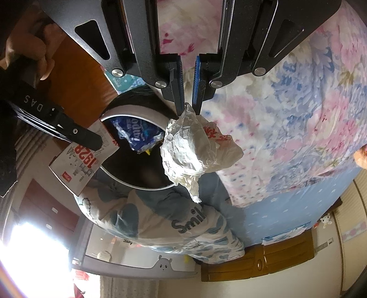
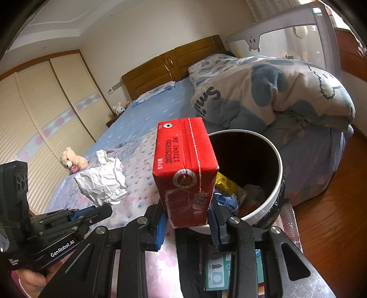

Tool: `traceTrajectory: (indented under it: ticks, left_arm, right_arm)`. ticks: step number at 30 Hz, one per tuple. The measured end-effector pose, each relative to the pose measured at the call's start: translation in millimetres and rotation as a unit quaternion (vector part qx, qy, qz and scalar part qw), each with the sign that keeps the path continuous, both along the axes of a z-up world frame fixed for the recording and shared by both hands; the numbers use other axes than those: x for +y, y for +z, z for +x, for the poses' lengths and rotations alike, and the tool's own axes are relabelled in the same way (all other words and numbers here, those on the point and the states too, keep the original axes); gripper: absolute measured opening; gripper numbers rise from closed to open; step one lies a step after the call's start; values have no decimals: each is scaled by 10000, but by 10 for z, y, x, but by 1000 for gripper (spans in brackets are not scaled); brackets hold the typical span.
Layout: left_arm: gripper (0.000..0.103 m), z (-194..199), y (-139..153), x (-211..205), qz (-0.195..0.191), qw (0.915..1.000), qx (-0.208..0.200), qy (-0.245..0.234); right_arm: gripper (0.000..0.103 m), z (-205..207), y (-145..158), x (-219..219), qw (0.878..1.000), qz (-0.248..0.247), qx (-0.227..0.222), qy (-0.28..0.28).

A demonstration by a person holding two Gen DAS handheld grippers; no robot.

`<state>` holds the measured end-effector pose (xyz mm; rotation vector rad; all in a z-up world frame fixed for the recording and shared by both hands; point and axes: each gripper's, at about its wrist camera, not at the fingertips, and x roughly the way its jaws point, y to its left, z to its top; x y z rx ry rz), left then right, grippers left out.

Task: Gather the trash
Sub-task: 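Carry the tissue and red milk box over the bin with both tools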

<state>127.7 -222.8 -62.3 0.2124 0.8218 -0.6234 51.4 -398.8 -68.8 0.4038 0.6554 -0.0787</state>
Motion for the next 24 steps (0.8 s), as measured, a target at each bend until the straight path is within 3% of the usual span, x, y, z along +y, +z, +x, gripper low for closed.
traceTrajectory:
  ticks: [24]
  left_arm:
    - [6,118,-12,-398,98,9997,40,-223]
  right_arm:
    - [31,92,9,-279,9998,34,66,-172]
